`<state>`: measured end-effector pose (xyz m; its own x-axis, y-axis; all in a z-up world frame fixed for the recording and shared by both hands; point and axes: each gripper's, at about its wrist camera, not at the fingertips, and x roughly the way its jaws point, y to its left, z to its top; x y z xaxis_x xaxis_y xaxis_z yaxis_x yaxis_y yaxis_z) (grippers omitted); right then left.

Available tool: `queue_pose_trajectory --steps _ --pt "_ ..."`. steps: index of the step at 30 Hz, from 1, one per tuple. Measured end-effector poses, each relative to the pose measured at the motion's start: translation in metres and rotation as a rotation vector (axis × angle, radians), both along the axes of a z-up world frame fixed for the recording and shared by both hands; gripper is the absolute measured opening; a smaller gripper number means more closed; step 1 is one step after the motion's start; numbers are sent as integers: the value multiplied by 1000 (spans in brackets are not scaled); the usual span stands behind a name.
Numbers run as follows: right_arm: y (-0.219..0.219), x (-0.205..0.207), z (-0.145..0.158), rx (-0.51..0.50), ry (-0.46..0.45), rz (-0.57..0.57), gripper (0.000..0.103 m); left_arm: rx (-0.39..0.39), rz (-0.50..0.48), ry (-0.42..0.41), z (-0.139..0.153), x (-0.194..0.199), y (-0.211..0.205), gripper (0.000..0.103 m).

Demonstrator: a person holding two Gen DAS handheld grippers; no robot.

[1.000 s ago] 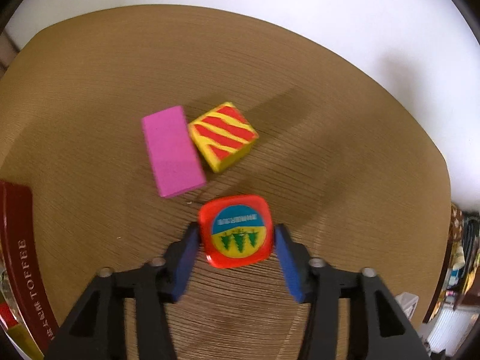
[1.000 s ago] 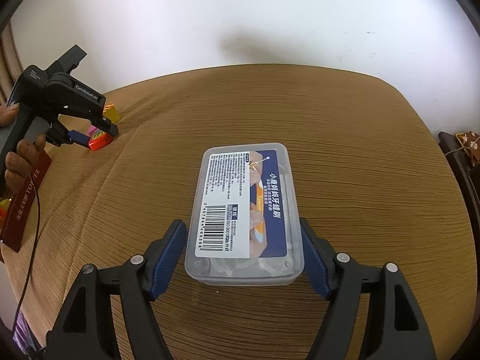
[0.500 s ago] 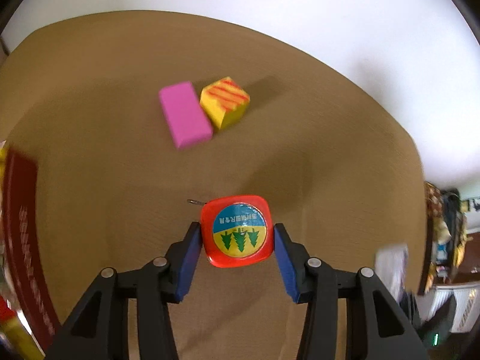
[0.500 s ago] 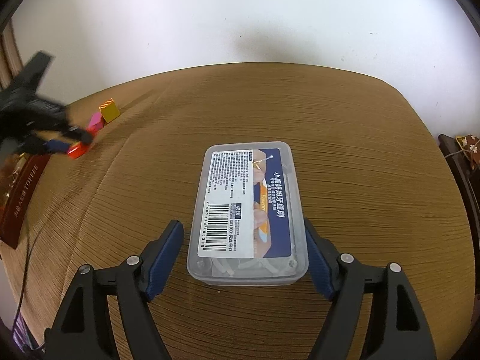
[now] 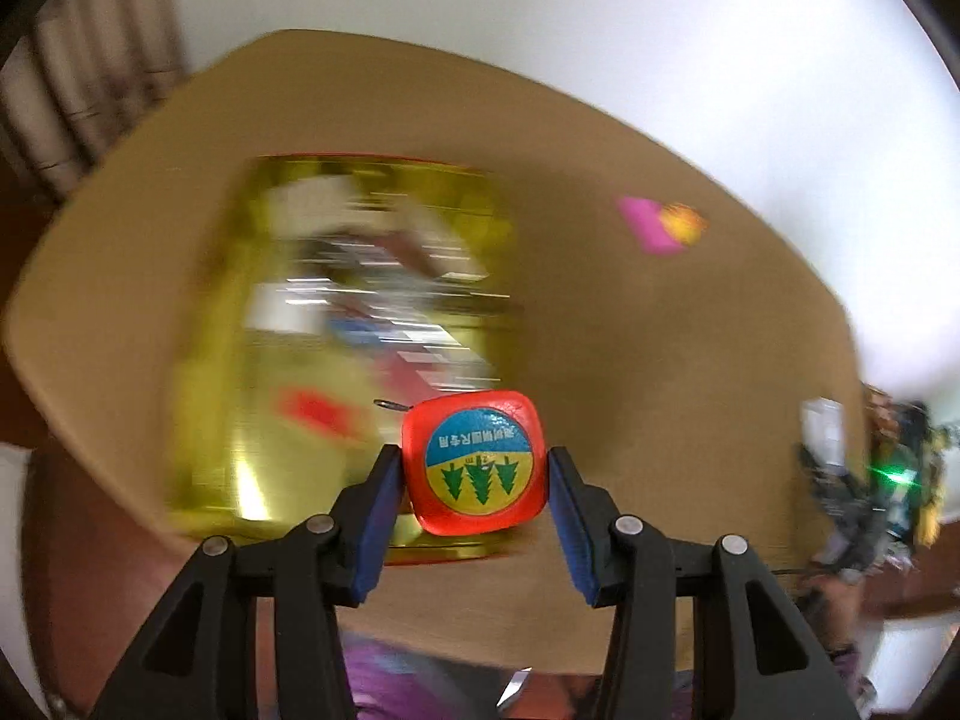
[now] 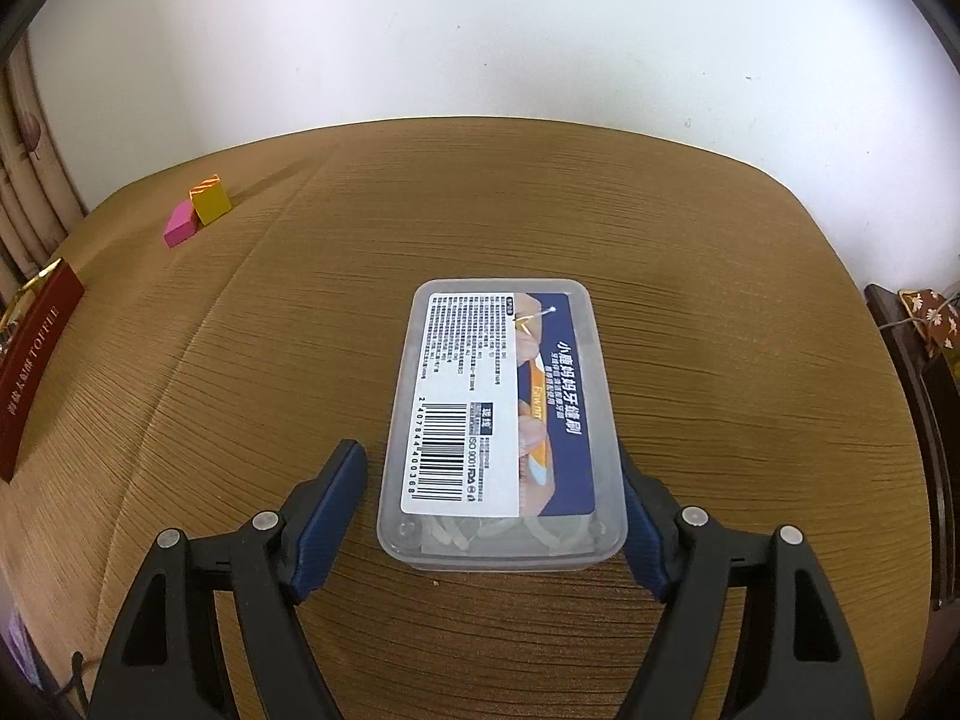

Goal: Organize rigid objects
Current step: 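Carry the red tape measure into the tin and open the left tool, then carry the clear toothpick box over the tin with the right tool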

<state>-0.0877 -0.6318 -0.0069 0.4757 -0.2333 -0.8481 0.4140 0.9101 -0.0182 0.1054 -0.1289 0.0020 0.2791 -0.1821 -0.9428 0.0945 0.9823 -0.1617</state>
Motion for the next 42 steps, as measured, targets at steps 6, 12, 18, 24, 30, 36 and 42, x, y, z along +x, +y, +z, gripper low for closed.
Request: queue_pose_trajectory --steps 6,12,18,24,30,36,42 --pt "1 5 -2 -8 15 2 75 31 5 39 -19 14 49 49" --pt "0 6 -2 -8 28 -4 75 65 4 64 -48 27 56 48" --pt "2 10 -3 -8 38 -21 75 63 -1 -18 -37 12 67 48" --pt "2 12 0 10 40 -40 59 -38 54 -165 -10 -24 83 48" --pt "1 16 1 55 54 -49 59 -4 64 -204 -16 -53 89 48" --pt "23 18 26 176 -37 -36 58 -13 113 -233 -18 -64 104 48" --pt "109 63 88 333 -164 159 58 17 170 -294 -15 -72 123 48"
